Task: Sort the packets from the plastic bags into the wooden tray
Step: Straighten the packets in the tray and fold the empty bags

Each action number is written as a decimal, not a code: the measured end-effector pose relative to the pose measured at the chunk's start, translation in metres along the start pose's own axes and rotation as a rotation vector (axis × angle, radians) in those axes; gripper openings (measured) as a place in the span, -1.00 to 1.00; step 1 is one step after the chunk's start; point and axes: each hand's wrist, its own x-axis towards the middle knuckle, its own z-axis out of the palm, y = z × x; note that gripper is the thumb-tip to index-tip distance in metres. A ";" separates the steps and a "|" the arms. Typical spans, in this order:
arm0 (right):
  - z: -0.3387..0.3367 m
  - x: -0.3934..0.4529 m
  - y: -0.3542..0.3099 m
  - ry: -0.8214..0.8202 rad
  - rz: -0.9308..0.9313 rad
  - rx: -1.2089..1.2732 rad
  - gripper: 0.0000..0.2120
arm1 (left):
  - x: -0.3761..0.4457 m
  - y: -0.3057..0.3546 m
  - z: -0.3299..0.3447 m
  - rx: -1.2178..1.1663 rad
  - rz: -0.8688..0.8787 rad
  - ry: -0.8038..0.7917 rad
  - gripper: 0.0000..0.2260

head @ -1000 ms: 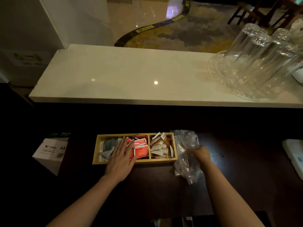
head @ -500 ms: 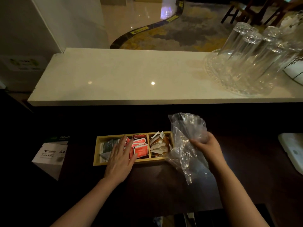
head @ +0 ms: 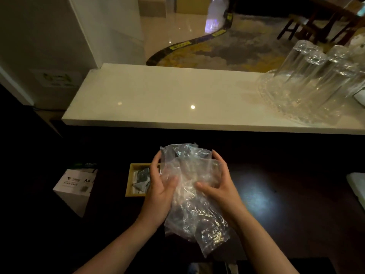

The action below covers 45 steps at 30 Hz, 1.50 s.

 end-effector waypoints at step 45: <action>0.050 0.001 -0.008 0.028 0.169 0.257 -0.86 | -0.015 -0.032 -0.041 -0.191 -0.245 0.150 -0.75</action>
